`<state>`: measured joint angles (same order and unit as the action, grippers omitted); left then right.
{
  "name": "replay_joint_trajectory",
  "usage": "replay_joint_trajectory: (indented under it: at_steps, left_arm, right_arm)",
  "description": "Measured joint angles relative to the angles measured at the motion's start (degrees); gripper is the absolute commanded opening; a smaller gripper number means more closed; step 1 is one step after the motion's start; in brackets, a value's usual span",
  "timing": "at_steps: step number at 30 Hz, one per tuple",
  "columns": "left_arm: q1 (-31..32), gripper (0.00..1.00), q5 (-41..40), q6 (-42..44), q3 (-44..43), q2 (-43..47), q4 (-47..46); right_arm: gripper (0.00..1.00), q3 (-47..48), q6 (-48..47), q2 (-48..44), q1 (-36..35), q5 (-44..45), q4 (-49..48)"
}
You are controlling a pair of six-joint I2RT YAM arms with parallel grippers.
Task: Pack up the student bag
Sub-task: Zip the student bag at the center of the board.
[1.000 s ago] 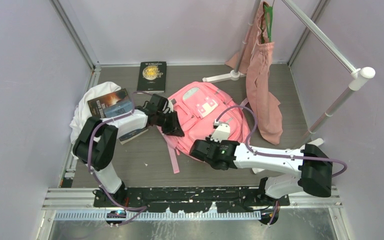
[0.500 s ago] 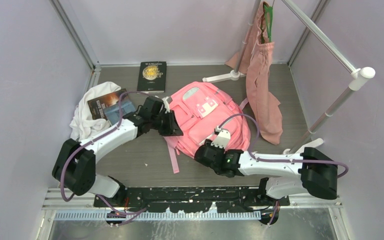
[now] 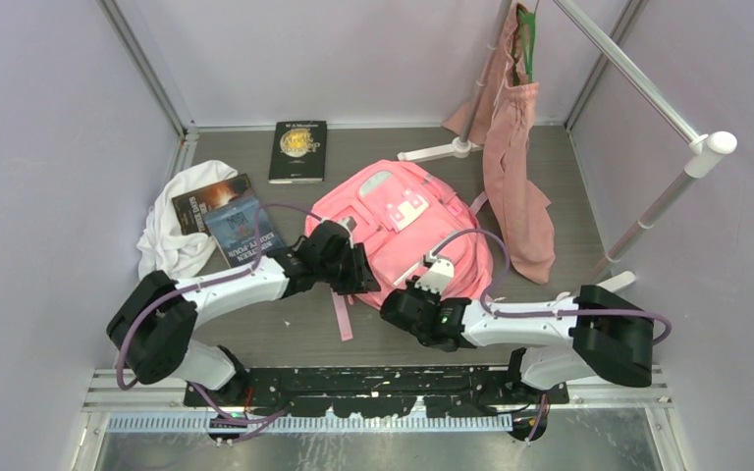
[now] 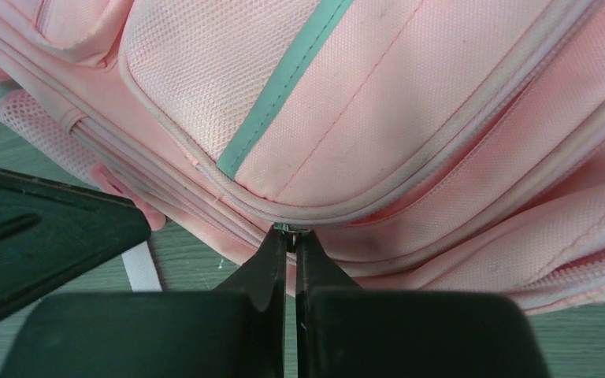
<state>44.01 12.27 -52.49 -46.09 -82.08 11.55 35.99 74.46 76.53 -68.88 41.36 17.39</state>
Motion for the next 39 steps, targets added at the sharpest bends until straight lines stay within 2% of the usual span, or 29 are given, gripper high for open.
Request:
replay_joint_trajectory:
  at_steps: [6, 14, 20, 23, 25, 28, 30, 34, 39]
  left_arm:
    - [4.1, 0.47, -5.4, -6.1, 3.8, -0.1, -8.1]
    - [5.4, 0.46, -9.0, -14.8, 6.8, -1.6, -17.5]
    - [10.0, 0.45, -17.1, -19.3, 8.5, -1.7, -21.2]
    - [11.4, 0.39, -19.0, -20.7, 7.9, -3.3, -22.0]
    - [11.5, 0.32, -19.6, -21.4, 7.6, -4.8, -23.4]
    - [11.5, 0.11, -20.2, -22.4, 7.4, -6.2, -25.3]
    - [11.4, 0.01, -20.1, -23.1, 7.4, -6.6, -26.2]
    - [10.5, 0.0, -17.4, -22.8, 6.7, -6.8, -26.2]
    - [8.1, 0.0, -13.1, -20.1, 6.7, -4.7, -25.1]
  right_arm:
    - [0.01, -4.8, -1.1, -4.6, 0.6, 0.0, -3.9]
    - [0.01, -5.0, -3.5, -4.6, 0.8, -1.2, -4.7]
    - [0.01, -3.3, -4.3, -2.3, 0.8, -1.4, -4.4]
    - [0.01, -3.1, -4.6, -2.2, 0.8, -1.6, -4.5]
    - [0.01, -3.1, -4.7, -2.2, 0.8, -1.7, -4.4]
    - [0.01, -3.1, -5.2, -2.4, 0.8, -2.0, -4.3]
    - [0.01, -3.1, -6.1, -3.0, 1.0, -2.7, -3.9]
    - [0.01, -1.8, -10.5, -3.7, 1.6, -4.7, -1.3]
    - [0.01, 5.9, -17.9, -2.2, 3.0, -9.9, 8.7]
